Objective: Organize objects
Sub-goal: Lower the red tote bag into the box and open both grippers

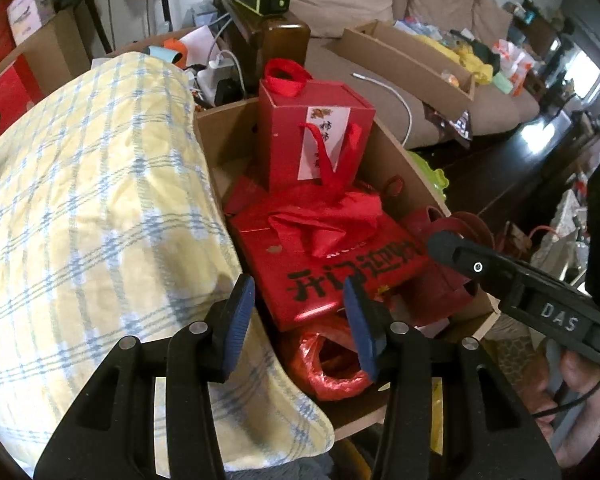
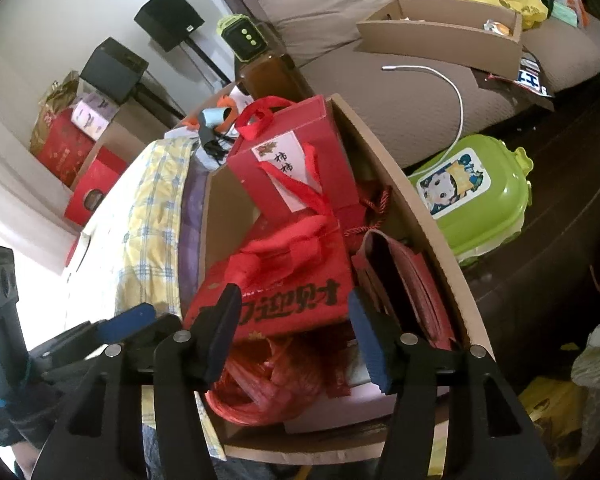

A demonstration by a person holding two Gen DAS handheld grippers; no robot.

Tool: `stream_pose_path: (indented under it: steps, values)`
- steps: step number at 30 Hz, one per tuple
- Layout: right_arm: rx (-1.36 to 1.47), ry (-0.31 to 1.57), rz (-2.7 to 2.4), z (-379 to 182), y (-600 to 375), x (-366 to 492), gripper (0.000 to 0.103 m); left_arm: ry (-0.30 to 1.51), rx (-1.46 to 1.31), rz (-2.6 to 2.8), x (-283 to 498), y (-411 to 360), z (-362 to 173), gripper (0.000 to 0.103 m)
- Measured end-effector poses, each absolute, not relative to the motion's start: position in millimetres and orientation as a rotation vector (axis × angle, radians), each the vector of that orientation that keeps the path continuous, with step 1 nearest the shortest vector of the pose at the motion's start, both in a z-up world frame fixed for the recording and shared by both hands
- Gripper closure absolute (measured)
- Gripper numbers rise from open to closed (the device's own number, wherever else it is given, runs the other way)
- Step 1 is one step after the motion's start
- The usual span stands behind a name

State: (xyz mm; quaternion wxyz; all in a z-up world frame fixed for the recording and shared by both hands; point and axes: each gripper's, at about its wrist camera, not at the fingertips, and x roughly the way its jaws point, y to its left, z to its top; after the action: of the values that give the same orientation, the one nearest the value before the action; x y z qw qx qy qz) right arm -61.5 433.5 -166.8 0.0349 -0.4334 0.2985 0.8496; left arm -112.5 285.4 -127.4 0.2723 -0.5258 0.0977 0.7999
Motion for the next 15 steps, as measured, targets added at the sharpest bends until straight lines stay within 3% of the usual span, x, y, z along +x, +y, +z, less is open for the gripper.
stream_pose_path:
  steps: [9, 15]
  values:
    - [-1.296, 0.884, 2.615, -164, 434, -58, 0.045, 0.245, -1.387, 2.262, -123, 252, -105, 0.056]
    - [-1.462, 0.776, 2.596, -181, 412, -72, 0.045, 0.224, -1.371, 2.307, -127, 232, -89, 0.053]
